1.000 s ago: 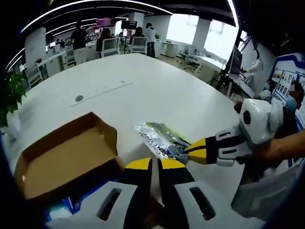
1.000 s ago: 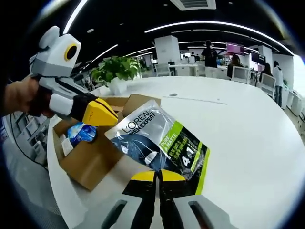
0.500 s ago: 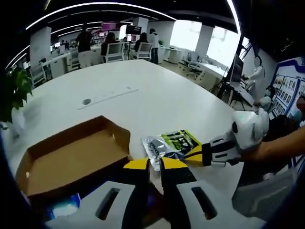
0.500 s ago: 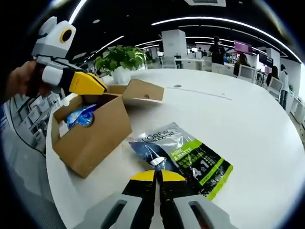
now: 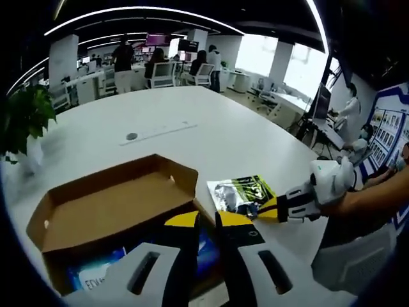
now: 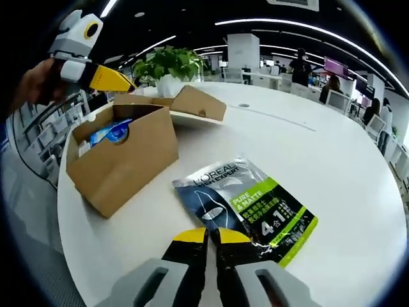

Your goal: Operate the shoe box by opening the lid, removing the specified soft item, and placing it in the target area until the item is outside and the box remains undamaged.

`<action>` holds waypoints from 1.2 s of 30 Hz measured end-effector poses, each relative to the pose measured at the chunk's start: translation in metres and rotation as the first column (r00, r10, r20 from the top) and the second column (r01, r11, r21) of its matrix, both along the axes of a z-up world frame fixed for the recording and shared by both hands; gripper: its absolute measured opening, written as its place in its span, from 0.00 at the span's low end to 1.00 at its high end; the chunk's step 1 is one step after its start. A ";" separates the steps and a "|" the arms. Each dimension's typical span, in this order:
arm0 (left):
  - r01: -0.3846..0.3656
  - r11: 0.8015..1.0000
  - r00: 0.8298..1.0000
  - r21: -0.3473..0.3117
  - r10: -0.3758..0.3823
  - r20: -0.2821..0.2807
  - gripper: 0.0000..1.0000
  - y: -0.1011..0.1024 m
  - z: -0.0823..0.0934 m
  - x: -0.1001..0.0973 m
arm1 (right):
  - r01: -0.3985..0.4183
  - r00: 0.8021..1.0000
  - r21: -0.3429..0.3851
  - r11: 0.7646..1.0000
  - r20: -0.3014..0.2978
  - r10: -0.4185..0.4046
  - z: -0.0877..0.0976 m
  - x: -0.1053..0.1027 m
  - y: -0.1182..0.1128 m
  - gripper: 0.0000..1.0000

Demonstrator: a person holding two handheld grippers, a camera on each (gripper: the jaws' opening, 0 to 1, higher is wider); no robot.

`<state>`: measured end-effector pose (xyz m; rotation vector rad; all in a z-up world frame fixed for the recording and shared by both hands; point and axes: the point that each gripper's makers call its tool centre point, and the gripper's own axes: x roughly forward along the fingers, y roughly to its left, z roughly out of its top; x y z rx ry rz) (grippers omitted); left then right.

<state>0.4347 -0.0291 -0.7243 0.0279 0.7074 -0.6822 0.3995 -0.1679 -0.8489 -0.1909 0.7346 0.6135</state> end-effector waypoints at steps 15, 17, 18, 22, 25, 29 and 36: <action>-0.055 0.998 0.998 -0.009 0.055 0.020 0.14 0.039 0.004 -0.005 | 0.068 0.997 -0.021 0.997 0.029 -0.067 0.014 -0.002 -0.022 0.20; -0.062 0.998 0.998 -0.008 0.062 0.022 0.15 0.045 0.005 -0.007 | 0.078 0.996 -0.036 0.996 0.034 -0.077 0.014 -0.002 -0.027 0.25; -0.068 0.998 0.997 -0.008 0.068 0.024 0.15 0.049 0.005 -0.008 | 0.081 0.996 -0.042 0.996 0.036 -0.080 0.015 -0.002 -0.029 0.28; -0.086 0.996 0.996 -0.008 0.086 0.029 0.17 0.060 0.008 -0.011 | 0.102 0.994 -0.064 0.993 0.034 -0.100 0.012 -0.001 -0.041 0.36; -0.093 0.996 0.995 0.000 0.092 0.032 0.18 0.069 0.007 -0.014 | 0.110 0.994 -0.074 0.991 0.032 -0.108 0.010 -0.001 -0.047 0.40; -0.102 0.995 0.994 0.013 0.102 0.034 0.20 0.081 0.007 -0.018 | 0.121 0.993 -0.089 0.989 0.028 -0.119 0.008 0.002 -0.055 0.46; -0.119 0.993 0.993 0.020 0.118 0.025 0.23 0.098 0.007 -0.031 | 0.119 0.993 -0.107 0.987 -0.008 -0.121 -0.001 0.006 -0.061 0.53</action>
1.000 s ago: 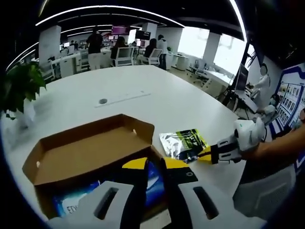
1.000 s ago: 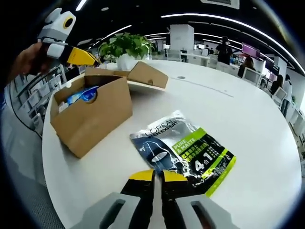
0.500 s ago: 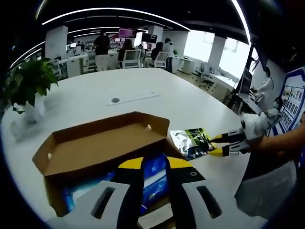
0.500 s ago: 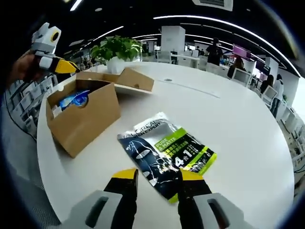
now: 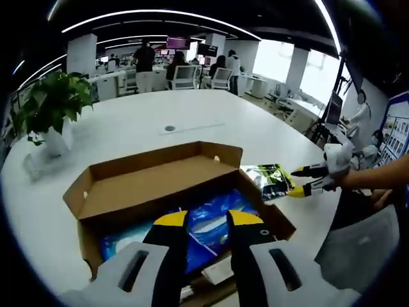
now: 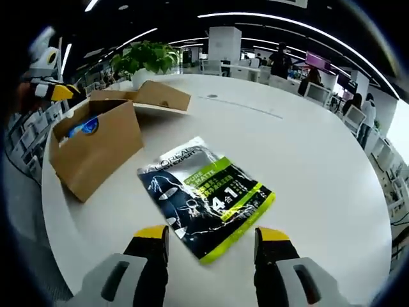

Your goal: Operate the shoe box by opening the lid, removing the specified soft item, and placing it in the target area until the item is outside and the box remains undamaged.

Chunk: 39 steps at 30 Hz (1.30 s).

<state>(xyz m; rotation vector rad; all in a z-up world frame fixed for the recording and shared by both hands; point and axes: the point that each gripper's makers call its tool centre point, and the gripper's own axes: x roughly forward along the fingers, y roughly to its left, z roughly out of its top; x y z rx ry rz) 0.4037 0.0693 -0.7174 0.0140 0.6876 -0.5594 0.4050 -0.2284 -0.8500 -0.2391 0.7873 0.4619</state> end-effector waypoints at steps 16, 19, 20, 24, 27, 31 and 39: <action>-0.095 0.995 0.995 0.011 0.095 -0.007 0.28 0.061 -0.002 -0.023 | -0.104 0.994 0.015 0.994 -0.023 0.104 -0.005 0.012 0.007 0.52; -0.109 0.994 0.994 0.012 0.109 -0.009 0.28 0.071 -0.002 -0.030 | -0.146 0.989 0.025 0.989 -0.029 0.146 -0.005 0.016 0.008 0.52; -0.113 0.993 0.994 0.013 0.113 -0.010 0.28 0.074 -0.001 -0.032 | -0.152 0.988 0.026 0.988 -0.028 0.153 -0.005 0.016 0.008 0.52; -0.138 0.990 0.990 0.016 0.138 -0.008 0.29 0.088 0.000 -0.038 | -0.210 0.977 0.018 0.978 -0.037 0.210 -0.003 0.020 0.010 0.51; -0.156 0.988 0.988 0.018 0.156 -0.008 0.29 0.096 0.000 -0.041 | -0.237 0.971 0.008 0.971 -0.041 0.237 0.000 0.022 0.011 0.50; -0.176 0.984 0.984 0.027 0.176 -0.008 0.29 0.106 0.001 -0.044 | -0.248 0.968 -0.002 0.969 -0.044 0.248 0.003 0.024 0.012 0.49; -0.188 0.982 0.982 0.033 0.188 0.003 0.29 0.114 0.003 -0.045 | -0.272 0.961 -0.017 0.962 -0.047 0.271 0.006 0.022 0.016 0.49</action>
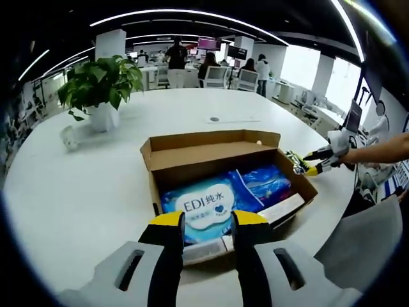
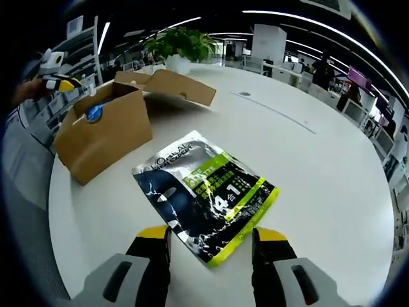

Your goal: Operate the shoe box by opening the lid, removing the specified soft item, and placing it in the target area until the item is outside and the box remains undamaged.

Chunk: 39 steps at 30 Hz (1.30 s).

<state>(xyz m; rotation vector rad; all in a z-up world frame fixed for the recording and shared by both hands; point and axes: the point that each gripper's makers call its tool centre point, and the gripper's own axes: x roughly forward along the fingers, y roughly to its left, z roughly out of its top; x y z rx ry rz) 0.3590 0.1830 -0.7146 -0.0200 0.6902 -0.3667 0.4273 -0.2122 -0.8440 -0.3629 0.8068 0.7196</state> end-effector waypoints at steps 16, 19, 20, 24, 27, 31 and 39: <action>0.000 1.000 1.000 0.012 0.000 0.009 0.29 0.008 0.000 0.003 | 0.032 0.999 -0.007 0.999 0.001 -0.032 -0.001 -0.002 0.001 0.47; 0.004 1.000 1.000 0.014 -0.004 0.010 0.29 0.008 0.000 0.004 | 0.041 0.999 -0.009 0.999 0.006 -0.040 -0.001 0.001 -0.001 0.47; 0.005 1.000 1.000 0.015 -0.005 0.009 0.29 0.008 0.000 0.004 | 0.043 0.999 -0.009 0.999 0.011 -0.043 0.000 0.002 -0.002 0.47; 0.015 1.000 1.000 0.018 -0.015 0.010 0.29 0.008 0.000 0.004 | 0.051 0.998 -0.010 0.999 0.022 -0.051 0.001 0.007 -0.006 0.48; 0.022 1.000 1.000 0.022 -0.022 0.010 0.29 0.009 -0.001 0.005 | 0.056 0.998 -0.010 0.998 0.024 -0.056 0.001 0.007 -0.008 0.48; 0.028 0.999 1.000 0.026 -0.028 0.008 0.30 0.010 -0.002 0.006 | 0.055 0.998 -0.011 0.998 0.031 -0.055 0.004 0.004 -0.007 0.49; 0.035 0.998 0.999 0.043 -0.035 -0.010 0.29 0.012 -0.010 0.003 | 0.052 0.997 0.010 0.999 0.057 -0.053 0.020 -0.004 0.001 0.48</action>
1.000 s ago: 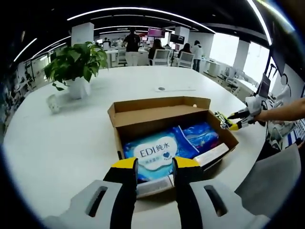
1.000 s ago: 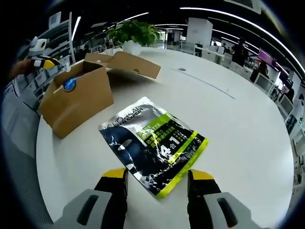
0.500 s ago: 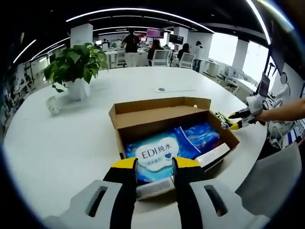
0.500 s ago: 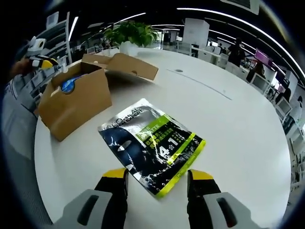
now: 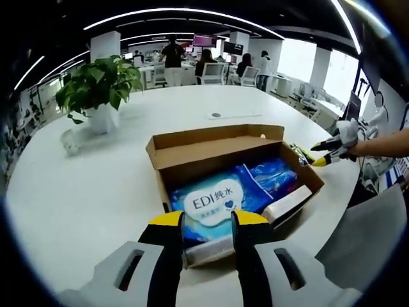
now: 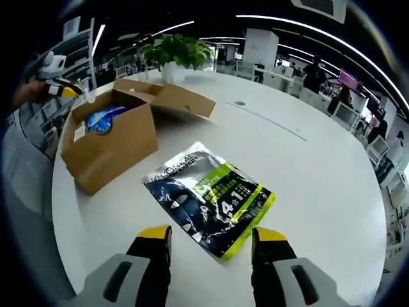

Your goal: Operate the shoe box by opening the lid, removing the specified soft item, and placing it in the target area until the item is outside and the box remains undamaged.

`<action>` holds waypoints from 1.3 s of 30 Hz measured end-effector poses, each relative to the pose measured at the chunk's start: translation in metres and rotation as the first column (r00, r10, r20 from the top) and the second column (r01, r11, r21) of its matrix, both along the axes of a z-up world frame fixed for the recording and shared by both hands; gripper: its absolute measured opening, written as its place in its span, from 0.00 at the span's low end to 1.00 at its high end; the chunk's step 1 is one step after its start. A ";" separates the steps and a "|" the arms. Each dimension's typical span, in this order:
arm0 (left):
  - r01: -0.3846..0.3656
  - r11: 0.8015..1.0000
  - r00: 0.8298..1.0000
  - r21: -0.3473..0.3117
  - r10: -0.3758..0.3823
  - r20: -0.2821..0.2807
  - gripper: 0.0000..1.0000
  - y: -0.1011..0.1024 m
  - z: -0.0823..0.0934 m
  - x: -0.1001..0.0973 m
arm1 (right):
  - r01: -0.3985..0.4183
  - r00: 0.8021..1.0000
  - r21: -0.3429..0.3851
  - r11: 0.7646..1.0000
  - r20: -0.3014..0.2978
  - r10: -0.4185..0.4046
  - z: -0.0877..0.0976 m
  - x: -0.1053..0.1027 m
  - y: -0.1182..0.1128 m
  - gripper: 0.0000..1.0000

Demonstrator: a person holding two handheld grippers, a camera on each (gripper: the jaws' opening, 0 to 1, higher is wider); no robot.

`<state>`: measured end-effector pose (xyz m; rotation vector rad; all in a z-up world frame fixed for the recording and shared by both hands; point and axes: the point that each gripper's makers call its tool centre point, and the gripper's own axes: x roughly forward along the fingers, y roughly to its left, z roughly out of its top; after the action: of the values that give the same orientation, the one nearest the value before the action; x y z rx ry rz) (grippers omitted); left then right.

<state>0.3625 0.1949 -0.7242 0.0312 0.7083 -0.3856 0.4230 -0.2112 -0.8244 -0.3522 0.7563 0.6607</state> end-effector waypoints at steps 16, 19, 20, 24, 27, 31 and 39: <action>-0.040 0.998 0.999 0.042 0.041 -0.006 0.28 0.022 -0.010 -0.005 | -0.028 0.998 0.082 0.996 0.064 0.022 0.049 -0.009 0.048 0.47; -0.047 0.997 0.999 0.054 0.048 -0.011 0.27 0.026 -0.015 -0.006 | -0.044 0.996 0.093 0.995 0.077 0.037 0.056 -0.010 0.056 0.47; -0.051 0.997 0.999 0.055 0.052 -0.013 0.27 0.028 -0.016 -0.007 | -0.053 0.996 0.094 0.994 0.082 0.045 0.060 -0.010 0.060 0.47; -0.066 0.996 0.997 0.059 0.067 -0.023 0.25 0.033 -0.023 -0.009 | -0.078 0.993 0.107 0.991 0.097 0.068 0.071 -0.013 0.073 0.46; -0.073 0.995 0.997 0.066 0.076 -0.033 0.23 0.036 -0.028 -0.011 | -0.103 0.990 0.106 0.989 0.111 0.091 0.075 -0.013 0.083 0.46; -0.099 0.993 0.994 0.063 0.102 -0.046 0.20 0.041 -0.034 -0.012 | -0.136 0.985 0.112 0.984 0.120 0.123 0.080 -0.014 0.100 0.46; -0.148 0.988 0.988 0.042 0.150 -0.045 0.12 0.044 -0.040 -0.011 | -0.203 0.973 0.129 0.971 0.136 0.185 0.088 -0.017 0.137 0.45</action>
<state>0.3514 0.2394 -0.7638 0.0058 0.7609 -0.2301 0.4057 -0.0746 -0.7367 -0.3361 0.5572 0.8649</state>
